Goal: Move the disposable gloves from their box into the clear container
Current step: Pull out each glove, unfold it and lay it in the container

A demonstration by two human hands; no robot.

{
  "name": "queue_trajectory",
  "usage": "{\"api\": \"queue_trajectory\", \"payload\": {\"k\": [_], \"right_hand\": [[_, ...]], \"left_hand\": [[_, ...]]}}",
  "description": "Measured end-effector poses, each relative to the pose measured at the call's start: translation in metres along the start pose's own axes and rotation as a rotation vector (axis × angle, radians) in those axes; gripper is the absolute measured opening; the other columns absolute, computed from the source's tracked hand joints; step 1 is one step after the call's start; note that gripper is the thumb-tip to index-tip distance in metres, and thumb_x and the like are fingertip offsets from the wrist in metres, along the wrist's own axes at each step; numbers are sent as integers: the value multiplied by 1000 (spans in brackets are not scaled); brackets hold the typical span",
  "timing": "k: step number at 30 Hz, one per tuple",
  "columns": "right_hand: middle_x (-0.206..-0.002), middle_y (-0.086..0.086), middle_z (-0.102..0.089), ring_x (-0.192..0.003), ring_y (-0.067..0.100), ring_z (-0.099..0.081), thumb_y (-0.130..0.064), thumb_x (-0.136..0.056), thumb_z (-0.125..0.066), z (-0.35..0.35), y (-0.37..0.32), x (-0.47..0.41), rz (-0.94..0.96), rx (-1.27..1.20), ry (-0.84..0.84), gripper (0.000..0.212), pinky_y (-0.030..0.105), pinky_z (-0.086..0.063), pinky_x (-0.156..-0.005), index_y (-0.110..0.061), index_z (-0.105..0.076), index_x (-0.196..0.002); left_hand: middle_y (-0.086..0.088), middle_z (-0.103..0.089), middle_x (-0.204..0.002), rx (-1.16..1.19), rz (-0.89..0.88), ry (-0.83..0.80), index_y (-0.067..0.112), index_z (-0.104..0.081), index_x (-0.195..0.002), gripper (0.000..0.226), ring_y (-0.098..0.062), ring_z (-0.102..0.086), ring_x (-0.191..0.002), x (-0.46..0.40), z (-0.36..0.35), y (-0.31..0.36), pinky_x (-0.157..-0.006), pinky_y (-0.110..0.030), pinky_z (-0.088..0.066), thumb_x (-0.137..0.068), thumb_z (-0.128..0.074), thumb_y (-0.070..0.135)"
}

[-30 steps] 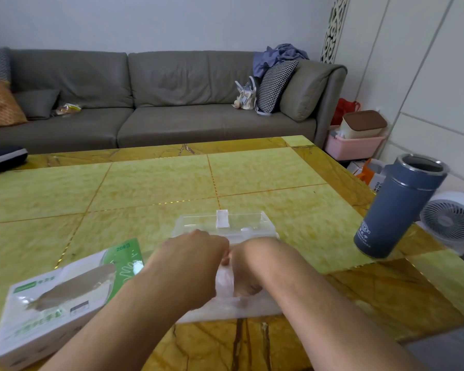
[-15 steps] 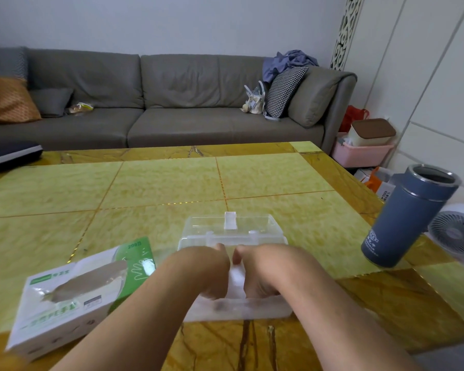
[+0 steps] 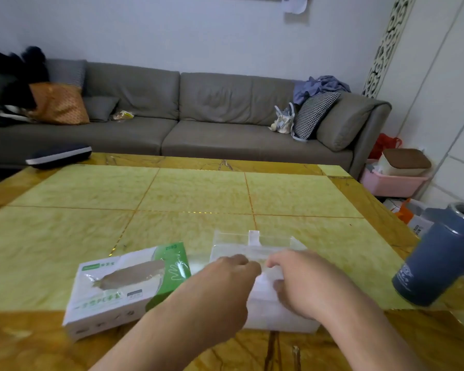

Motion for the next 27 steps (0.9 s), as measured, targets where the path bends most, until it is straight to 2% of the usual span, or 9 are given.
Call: {"api": "queue_trajectory", "payload": {"k": [4, 7, 10, 12, 14, 16, 18, 22, 27], "right_hand": [[-113, -9, -65, -94, 16, -65, -19, -98, -52, 3, -20, 6, 44, 49, 228, 27, 37, -59, -83, -31, -62, -120], [-129, -13, -55, -117, 12, -55, -14, -100, -50, -1, -50, 14, 209, 17, 348, 36, 29, -51, -96, -29, -53, -133], [-146, -13, -42, -138, 11, -38, -15, -101, -48, -17, -84, 21, 452, 2, 337, 49, 25, -36, -115, -26, -42, -149], [-154, -6, -38, -148, 17, -29, -16, -95, -49, -36, -108, 20, 572, 79, 236, 57, 29, -24, -124, -19, -41, -152], [-146, 3, -52, -147, 22, -40, -23, -83, -50, -57, -125, 15, 596, 154, 145, 61, 35, -11, -129, -13, -56, -144], [-112, -1, -68, -119, 18, -67, -33, -69, -62, -74, -131, 5, 596, 214, 167, 52, 40, -15, -129, -18, -74, -117], [-97, -7, -69, -100, 11, -72, -34, -60, -72, -80, -132, -1, 575, 219, 189, 45, 44, -23, -120, -25, -78, -104], [-102, -12, -73, -100, 5, -73, -36, -48, -84, -80, -134, -5, 555, 202, 166, 57, 43, -27, -113, -31, -80, -104], [-109, -7, -69, -108, 12, -70, -32, -57, -46, -81, -133, -2, 575, 161, 144, 59, 39, -21, -127, -25, -73, -109]], "left_hand": [[17, -59, -118, 180, 35, 381, 34, -60, -119, 46, -9, -62, -99, 22, 10, -37, -78, -34, -56, -91, -44, 1], [14, -60, -90, 134, 347, 554, 28, -60, -93, 20, -12, -60, -79, 42, 20, -87, -70, -40, -56, -91, -46, 14], [7, -63, -83, 65, 597, 338, 23, -62, -85, 25, -16, -63, -73, 60, 16, -134, -67, -36, -58, -99, -42, 26], [4, -66, -87, 7, 532, 127, 20, -63, -92, 35, -20, -65, -80, 66, 7, -148, -73, -36, -57, -103, -35, 39], [-4, -64, -108, -77, 370, -72, 20, -62, -108, 39, -27, -61, -99, 64, 0, -148, -88, -40, -54, -104, -27, 36], [-9, -60, -119, -132, 303, -170, 16, -61, -111, 51, -31, -56, -111, 61, -5, -146, -97, -42, -49, -95, -18, 39], [-8, -61, -118, -105, 349, -155, 19, -60, -102, 54, -28, -56, -113, 58, -8, -150, -96, -41, -46, -93, -15, 47], [-4, -60, -103, -8, 428, -97, 26, -43, -79, 34, -29, -57, -107, 55, -8, -145, -86, -40, -41, -106, -28, 41], [3, -48, -70, 125, 545, 99, 24, -40, -64, 40, -22, -52, -72, 58, 0, -143, -65, -33, -48, -103, -44, 28]]}}
Point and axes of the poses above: each hand's wrist, its own x-axis away from the middle knuckle, its own z-axis out of the back of the hand, y = z × x, the point moved 2 cm from there along -x, towards the middle knuckle
